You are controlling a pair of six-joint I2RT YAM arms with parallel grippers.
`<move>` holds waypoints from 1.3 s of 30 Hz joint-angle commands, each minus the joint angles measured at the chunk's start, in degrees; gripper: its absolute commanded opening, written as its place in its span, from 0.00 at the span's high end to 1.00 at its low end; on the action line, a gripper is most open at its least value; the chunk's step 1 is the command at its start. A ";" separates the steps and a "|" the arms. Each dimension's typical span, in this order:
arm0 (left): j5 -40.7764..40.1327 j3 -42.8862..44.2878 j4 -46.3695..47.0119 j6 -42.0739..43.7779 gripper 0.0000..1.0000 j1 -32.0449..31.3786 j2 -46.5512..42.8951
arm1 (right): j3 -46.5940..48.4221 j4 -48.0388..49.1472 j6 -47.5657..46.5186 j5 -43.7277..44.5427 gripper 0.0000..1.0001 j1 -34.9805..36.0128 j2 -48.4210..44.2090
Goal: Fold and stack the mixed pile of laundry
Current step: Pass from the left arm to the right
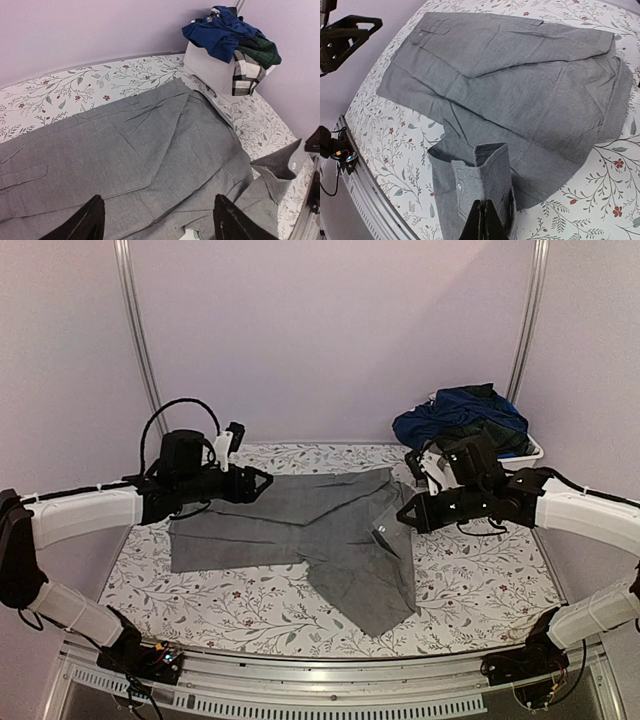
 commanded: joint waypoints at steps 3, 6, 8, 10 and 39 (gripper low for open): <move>11.52 -6.90 13.49 4.14 0.18 -2.34 -5.26 | 2.95 7.50 -4.88 -17.53 1.00 0.04 -5.55; 15.79 -8.69 17.05 5.91 0.01 -5.31 -6.76 | 7.20 7.37 -7.21 -22.23 1.00 0.40 -4.28; 15.91 -9.22 18.07 8.19 0.00 -8.64 -7.70 | 9.59 7.80 -8.54 -26.35 1.00 0.89 -2.99; 16.32 -8.88 18.02 9.98 0.00 -11.30 -8.25 | 11.80 7.93 -9.42 -30.04 1.00 1.37 -1.47; 25.41 2.39 1.98 14.26 0.91 -25.75 -6.72 | 27.87 -4.77 -24.51 -38.66 1.00 6.78 12.59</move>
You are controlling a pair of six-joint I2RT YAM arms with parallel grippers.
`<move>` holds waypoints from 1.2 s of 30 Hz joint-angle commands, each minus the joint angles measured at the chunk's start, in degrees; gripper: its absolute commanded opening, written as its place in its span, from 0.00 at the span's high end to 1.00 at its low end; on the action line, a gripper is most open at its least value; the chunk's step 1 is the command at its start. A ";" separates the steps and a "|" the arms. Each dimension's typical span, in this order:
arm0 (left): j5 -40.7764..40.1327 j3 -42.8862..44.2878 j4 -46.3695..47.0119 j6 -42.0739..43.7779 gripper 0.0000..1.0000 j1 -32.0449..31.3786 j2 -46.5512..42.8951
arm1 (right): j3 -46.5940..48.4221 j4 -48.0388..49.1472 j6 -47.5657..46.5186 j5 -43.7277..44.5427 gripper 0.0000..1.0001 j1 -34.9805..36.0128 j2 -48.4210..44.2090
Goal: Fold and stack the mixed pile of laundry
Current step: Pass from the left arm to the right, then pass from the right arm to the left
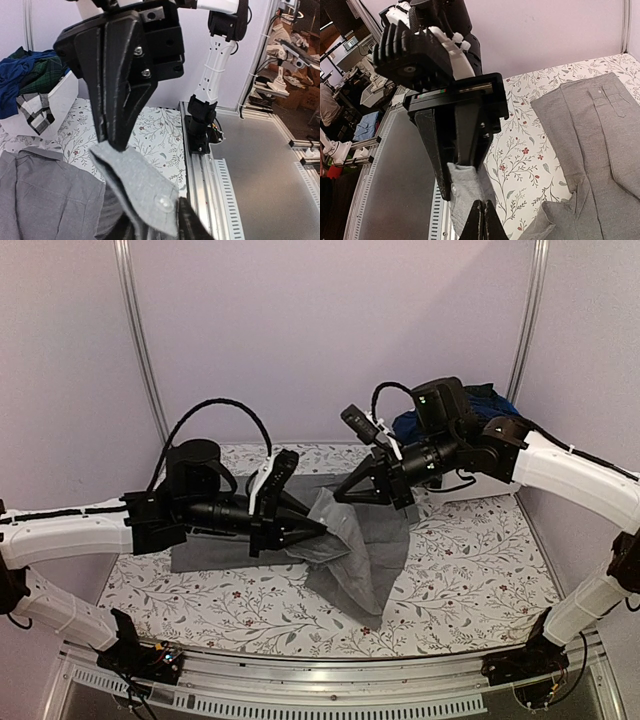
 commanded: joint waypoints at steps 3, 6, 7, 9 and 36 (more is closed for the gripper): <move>2.01 3.40 -5.18 -0.19 1.00 -3.00 1.13 | 2.47 -1.45 -2.14 4.08 1.00 0.18 1.17; 1.70 1.70 0.30 -5.89 1.00 -2.96 -0.42 | 3.24 -0.32 -0.89 15.41 0.91 0.12 1.98; 0.10 0.72 2.95 -8.30 1.00 -3.00 -1.08 | 3.71 0.02 0.11 19.34 0.74 0.05 2.54; -5.76 -0.93 7.73 -14.35 1.00 -2.94 -2.39 | 3.89 0.28 1.32 25.81 0.37 -0.04 2.63; -44.59 3.76 0.20 -90.75 1.00 0.49 0.78 | -21.68 34.51 -12.29 83.13 0.01 23.46 -2.73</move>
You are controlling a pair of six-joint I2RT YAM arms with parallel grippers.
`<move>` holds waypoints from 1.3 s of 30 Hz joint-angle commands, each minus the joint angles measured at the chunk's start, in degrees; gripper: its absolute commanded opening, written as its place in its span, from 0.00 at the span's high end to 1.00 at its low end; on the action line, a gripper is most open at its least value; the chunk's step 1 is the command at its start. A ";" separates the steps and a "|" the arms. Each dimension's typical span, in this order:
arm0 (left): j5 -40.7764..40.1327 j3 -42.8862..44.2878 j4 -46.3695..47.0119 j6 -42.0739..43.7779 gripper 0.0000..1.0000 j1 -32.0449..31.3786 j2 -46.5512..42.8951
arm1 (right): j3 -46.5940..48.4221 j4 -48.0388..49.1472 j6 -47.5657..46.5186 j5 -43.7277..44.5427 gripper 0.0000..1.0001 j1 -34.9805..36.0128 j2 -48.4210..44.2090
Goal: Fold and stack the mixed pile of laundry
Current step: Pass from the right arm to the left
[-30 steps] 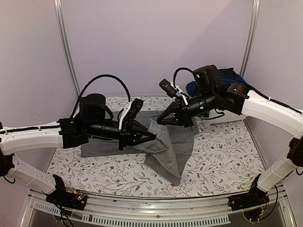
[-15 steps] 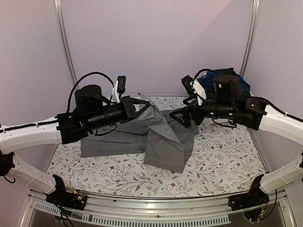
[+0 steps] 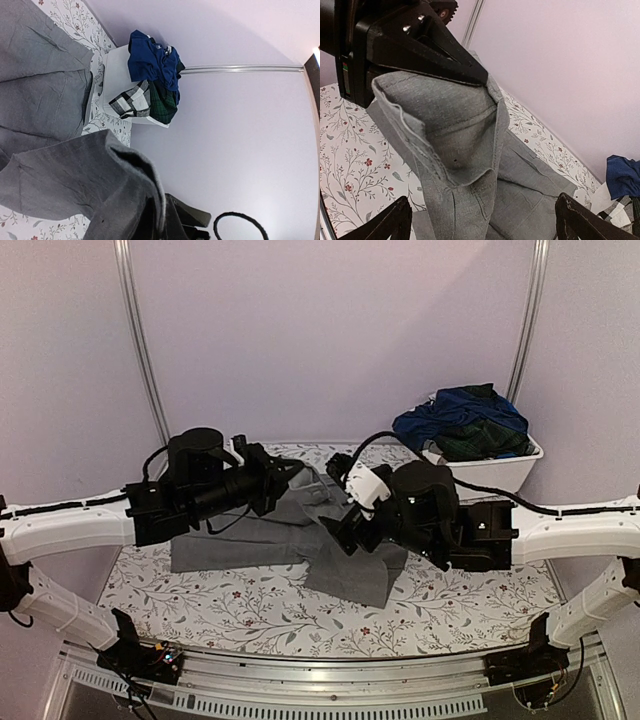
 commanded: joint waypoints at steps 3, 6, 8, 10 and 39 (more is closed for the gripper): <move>-2.18 -2.14 3.63 -10.20 1.00 0.46 -2.04 | 1.24 9.31 -8.48 14.87 0.01 4.06 7.48; -2.98 -2.10 3.68 -11.17 1.00 0.47 -2.09 | 2.69 10.31 -9.73 15.74 0.01 5.18 10.79; -2.85 -2.33 4.24 -12.01 1.00 0.51 -2.04 | 3.23 11.67 -9.86 18.16 0.01 5.44 12.76; -2.33 -2.53 5.34 -12.75 1.00 0.45 -2.04 | 4.49 13.01 -10.55 24.06 0.01 5.41 14.95; -19.04 -7.87 -36.07 3.55 0.11 15.06 -14.62 | 3.64 16.35 -6.20 -9.03 1.00 -13.37 -4.28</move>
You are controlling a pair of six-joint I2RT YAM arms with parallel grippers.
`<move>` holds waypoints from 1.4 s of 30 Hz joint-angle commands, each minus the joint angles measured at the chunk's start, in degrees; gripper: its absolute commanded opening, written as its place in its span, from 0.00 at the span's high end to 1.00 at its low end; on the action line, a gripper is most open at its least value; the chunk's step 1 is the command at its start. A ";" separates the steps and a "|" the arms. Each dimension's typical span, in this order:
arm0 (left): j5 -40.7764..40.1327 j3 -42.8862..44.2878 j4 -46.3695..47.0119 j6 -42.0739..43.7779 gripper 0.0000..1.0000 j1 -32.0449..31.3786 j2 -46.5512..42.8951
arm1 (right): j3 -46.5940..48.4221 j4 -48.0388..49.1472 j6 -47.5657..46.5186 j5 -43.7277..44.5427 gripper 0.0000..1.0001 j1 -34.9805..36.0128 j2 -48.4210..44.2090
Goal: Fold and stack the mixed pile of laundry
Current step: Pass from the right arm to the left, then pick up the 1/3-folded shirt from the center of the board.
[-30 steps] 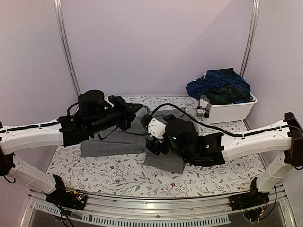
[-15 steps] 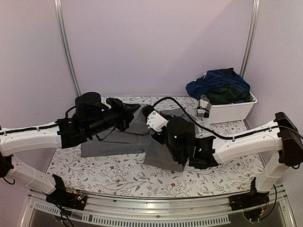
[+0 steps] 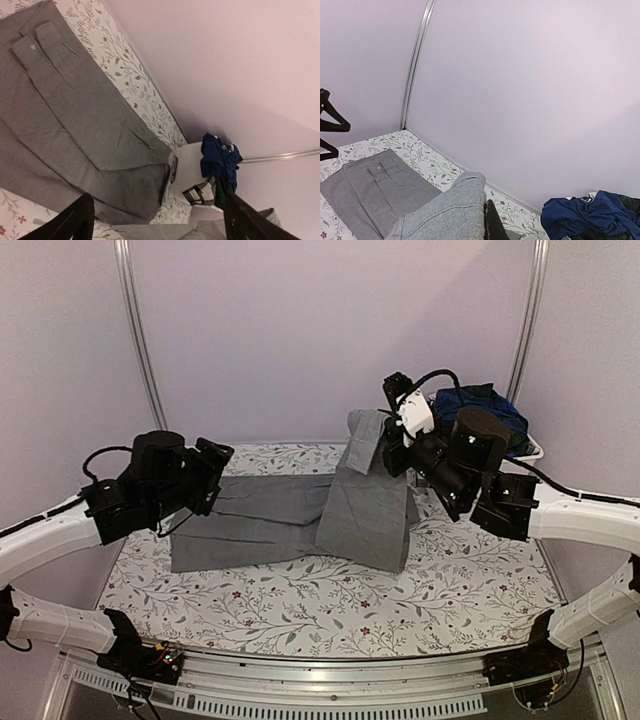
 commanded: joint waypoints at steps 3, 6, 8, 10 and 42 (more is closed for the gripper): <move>-3.79 -8.34 -25.62 -8.57 0.20 8.88 -6.46 | 6.21 -5.89 3.58 -12.37 1.00 -5.07 0.20; -1.69 -12.95 -29.42 -14.45 0.23 11.84 -8.58 | 7.91 -6.63 4.28 -14.61 1.00 -6.75 1.65; -0.93 -15.21 -32.30 -16.61 0.26 14.20 -9.41 | 9.19 -6.82 5.06 -15.01 1.00 -7.73 2.88; 0.91 -17.28 -32.83 -17.11 0.27 17.00 -10.28 | 10.73 -7.07 5.53 -15.01 1.00 -8.65 4.00; 17.82 -22.02 -11.86 -2.94 0.66 36.12 14.19 | 17.73 -7.83 9.20 -16.29 1.00 -16.78 12.59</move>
